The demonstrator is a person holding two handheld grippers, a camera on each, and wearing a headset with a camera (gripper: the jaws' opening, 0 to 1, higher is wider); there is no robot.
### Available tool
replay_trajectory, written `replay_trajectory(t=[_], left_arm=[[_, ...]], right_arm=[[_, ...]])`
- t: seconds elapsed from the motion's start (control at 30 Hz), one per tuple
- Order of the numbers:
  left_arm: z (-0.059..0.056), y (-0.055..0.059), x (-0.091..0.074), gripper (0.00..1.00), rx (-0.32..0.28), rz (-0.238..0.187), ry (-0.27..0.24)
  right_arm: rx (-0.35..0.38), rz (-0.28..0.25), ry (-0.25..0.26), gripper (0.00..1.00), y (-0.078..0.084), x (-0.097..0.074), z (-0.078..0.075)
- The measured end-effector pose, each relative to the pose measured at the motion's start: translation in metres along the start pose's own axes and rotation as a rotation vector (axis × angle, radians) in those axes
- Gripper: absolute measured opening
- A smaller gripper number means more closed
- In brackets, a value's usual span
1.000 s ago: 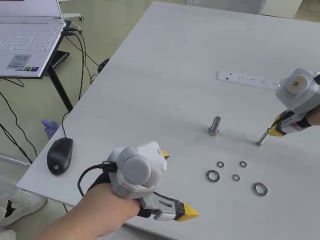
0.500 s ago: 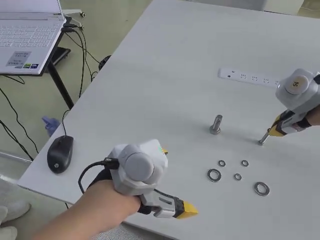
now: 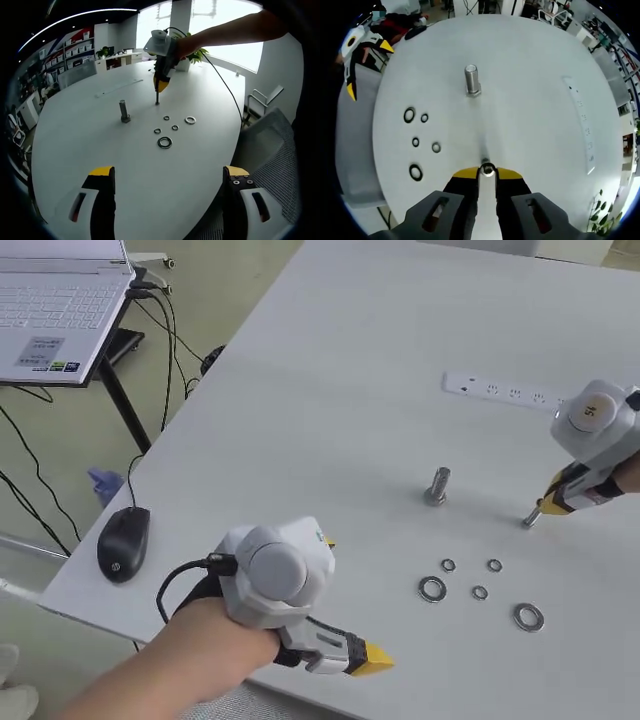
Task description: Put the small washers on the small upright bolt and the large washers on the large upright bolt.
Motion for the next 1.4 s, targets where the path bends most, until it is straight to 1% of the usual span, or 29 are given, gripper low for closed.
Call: replay_trajectory(t=[0.1, 0.33, 0.53, 0.73, 1.07, 1.2, 1.4], left_arm=[[0.001, 0.001, 0.000, 0.89, -0.003, 0.003, 0.000], [0.001, 0.000, -0.001, 0.89, -0.008, -0.005, -0.001], [-0.001, 0.003, -0.001, 0.88, -0.011, 0.002, -0.001], [0.001, 0.007, -0.003, 0.87, -0.019, 0.009, -0.008], [-0.001, 0.010, -0.004, 0.86, -0.023, 0.020, -0.009], [-0.001, 0.011, -0.005, 0.85, -0.024, 0.025, -0.009], [0.000, 0.012, -0.007, 0.84, -0.024, 0.026, -0.010]], right_arm=[[-0.002, 0.004, -0.005, 0.12, 0.000, 0.002, 0.000], [-0.005, 0.006, -0.012, 0.12, 0.002, 0.011, 0.001], [-0.017, 0.014, -0.009, 0.12, 0.004, 0.021, 0.004], [-0.030, 0.023, -0.013, 0.12, 0.006, 0.030, 0.006], [-0.033, 0.034, -0.014, 0.12, 0.007, 0.038, 0.007], [-0.022, 0.035, -0.019, 0.12, 0.008, 0.041, 0.007], [-0.016, 0.034, -0.020, 0.12, 0.008, 0.043, 0.006]])
Point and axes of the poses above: the centre of the closed fingertips' face, and the gripper's own axes: x roughly forward along the fingers, z roughly to its left, y roughly out of its underside, the point moved 6 cm from there along -x, roughly backward along the fingers, and after that the axes turned 11 degrees about -x, right-handed, at the moved point
